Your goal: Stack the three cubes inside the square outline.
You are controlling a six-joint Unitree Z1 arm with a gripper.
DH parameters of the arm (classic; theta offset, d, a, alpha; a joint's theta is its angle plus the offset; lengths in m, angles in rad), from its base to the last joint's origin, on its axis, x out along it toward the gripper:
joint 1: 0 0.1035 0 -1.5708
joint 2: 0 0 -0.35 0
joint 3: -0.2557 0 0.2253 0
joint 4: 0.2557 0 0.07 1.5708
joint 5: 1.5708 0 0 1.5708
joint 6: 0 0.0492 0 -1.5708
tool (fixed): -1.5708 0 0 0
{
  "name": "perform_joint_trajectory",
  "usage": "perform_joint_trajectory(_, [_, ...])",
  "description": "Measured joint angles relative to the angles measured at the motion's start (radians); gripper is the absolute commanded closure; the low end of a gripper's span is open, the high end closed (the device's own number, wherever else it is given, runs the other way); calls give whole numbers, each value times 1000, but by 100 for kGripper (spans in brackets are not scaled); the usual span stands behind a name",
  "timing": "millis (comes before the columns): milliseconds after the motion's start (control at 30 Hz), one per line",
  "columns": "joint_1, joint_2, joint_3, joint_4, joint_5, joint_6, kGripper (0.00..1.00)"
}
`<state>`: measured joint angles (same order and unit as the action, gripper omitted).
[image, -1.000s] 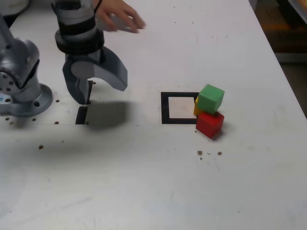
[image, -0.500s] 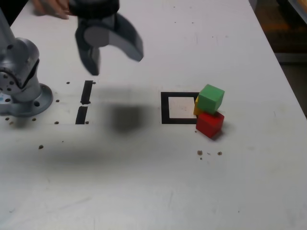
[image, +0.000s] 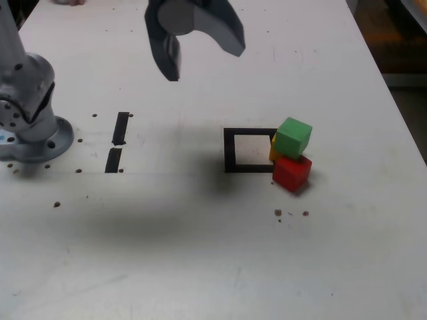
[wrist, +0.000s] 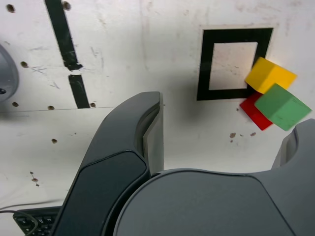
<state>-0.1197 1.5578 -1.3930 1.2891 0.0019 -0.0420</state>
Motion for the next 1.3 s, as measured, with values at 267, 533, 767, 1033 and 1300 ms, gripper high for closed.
perform_joint_trajectory(267, [-21, 98, -123, 29, -28, 115, 10])
perform_joint_trajectory(533, [-41, 188, -212, 66, -34, 222, 10])
perform_joint_trajectory(767, [-59, 287, -270, 75, -34, 315, 10])
perform_joint_trajectory(1033, [-59, 368, -283, 66, -13, 378, 10])
perform_joint_trajectory(1300, [-61, 421, -307, 33, 11, 424, 5])
